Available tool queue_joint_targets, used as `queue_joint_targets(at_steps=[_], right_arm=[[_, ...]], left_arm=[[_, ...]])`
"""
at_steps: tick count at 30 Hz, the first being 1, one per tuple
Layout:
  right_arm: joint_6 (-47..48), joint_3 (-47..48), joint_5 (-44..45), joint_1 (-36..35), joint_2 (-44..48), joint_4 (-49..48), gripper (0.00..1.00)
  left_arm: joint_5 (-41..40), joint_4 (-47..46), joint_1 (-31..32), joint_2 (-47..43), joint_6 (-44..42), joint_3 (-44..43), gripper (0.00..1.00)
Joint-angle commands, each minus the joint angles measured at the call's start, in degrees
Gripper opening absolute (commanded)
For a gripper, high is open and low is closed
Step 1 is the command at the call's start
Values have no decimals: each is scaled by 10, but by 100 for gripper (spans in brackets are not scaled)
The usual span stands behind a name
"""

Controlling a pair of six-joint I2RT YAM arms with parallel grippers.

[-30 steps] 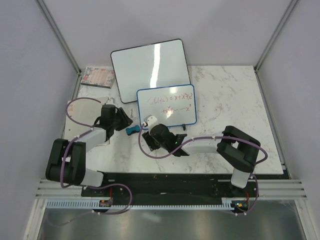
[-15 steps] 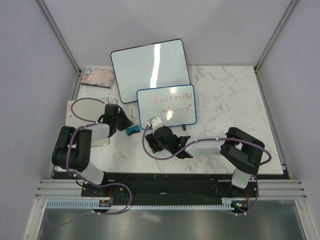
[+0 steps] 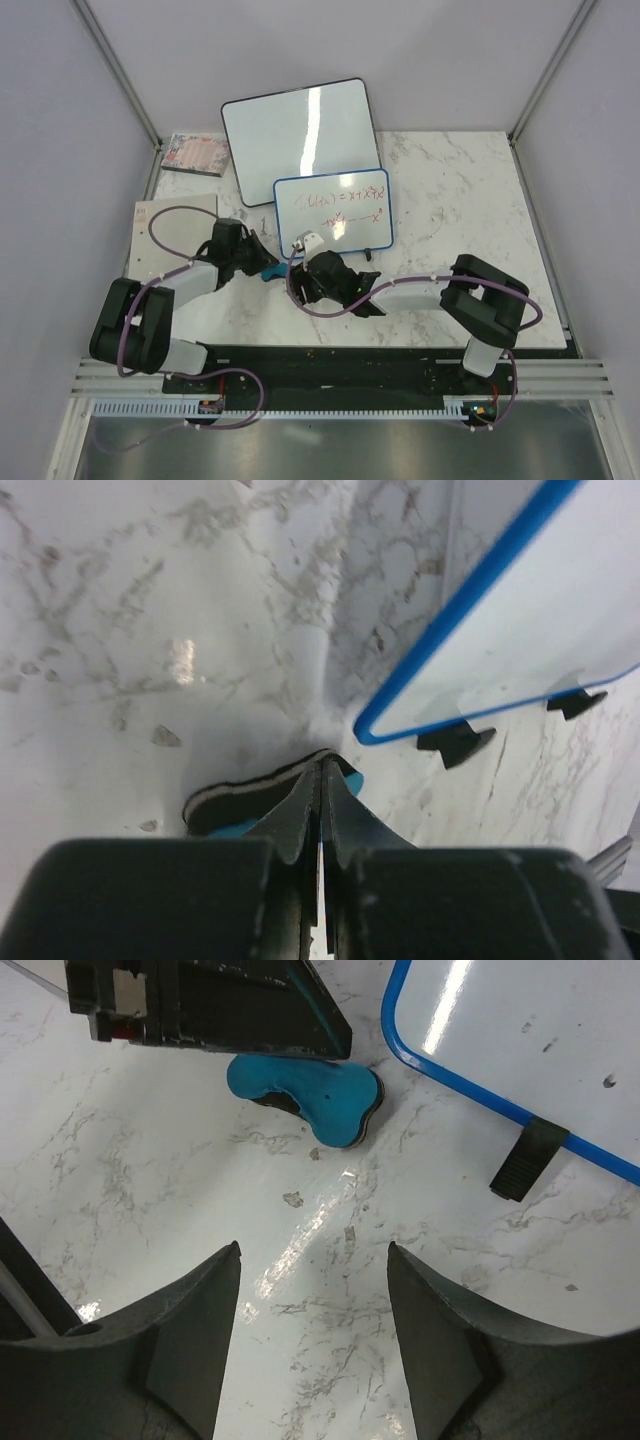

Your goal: Erase the whiteboard

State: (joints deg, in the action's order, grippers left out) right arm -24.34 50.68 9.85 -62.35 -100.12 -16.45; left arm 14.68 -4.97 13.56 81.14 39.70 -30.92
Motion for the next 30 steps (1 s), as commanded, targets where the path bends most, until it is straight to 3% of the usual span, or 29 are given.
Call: queue_joint_targets(at_steps=[1,11,20,30], right_arm=[[-26,12,-26,1,-5,-36,68],[4,7,-28,0,-14,-53,69],[53,92,-3,1,-102,-20,71],[55,137,45,3,-123,12,72]], left_arm=[[12,38,27,-55,21,9,2],[-49,93,33,-125,9,27,2],[-111,172,33,-207,4,21,2],[-119,199,31,-173,24,28,2]])
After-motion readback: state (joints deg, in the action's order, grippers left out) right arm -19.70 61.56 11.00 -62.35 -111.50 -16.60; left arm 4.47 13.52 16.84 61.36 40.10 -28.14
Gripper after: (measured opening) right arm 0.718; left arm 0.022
